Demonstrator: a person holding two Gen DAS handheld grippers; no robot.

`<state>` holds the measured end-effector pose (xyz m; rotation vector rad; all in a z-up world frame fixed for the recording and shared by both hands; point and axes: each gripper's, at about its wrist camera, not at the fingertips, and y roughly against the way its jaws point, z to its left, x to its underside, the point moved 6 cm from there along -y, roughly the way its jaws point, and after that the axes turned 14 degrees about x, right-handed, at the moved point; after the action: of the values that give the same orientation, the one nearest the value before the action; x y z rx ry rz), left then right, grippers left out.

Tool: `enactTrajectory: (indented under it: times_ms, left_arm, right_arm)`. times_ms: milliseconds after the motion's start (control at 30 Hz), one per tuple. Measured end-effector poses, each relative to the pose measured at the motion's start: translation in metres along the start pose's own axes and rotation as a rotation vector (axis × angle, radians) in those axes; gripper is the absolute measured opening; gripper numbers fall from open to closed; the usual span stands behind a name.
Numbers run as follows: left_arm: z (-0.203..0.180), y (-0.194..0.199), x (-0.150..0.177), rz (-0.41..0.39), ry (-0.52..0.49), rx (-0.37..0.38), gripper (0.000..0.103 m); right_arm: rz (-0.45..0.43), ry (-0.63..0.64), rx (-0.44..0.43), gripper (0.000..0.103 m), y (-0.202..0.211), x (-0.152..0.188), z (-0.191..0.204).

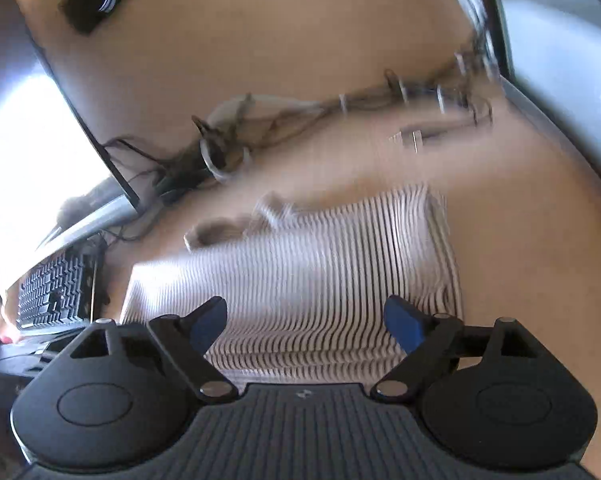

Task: Fold clothes
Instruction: 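Grasp the sweater hem with the right gripper and lift it toward the collar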

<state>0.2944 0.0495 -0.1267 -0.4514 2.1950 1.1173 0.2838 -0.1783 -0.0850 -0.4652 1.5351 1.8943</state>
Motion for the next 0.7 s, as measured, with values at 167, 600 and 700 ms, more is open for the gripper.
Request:
enactTrajectory:
  times_ms: [167,600,700]
  left_arm:
    - [0.013,0.005,-0.007,0.003,0.038,0.01,0.103]
    - [0.026,0.037,-0.004,-0.058,0.191,-0.005,0.103]
    - [0.03,0.056,-0.001,-0.082,0.25,-0.03,0.103]
  right_arm:
    - [0.072,0.066,-0.04,0.103,-0.005,0.007,0.018]
    - [-0.018,0.363,0.069,0.043,-0.015,-0.048,0.054]
    - [-0.06,0.407,0.081,0.042,-0.025,-0.074,0.061]
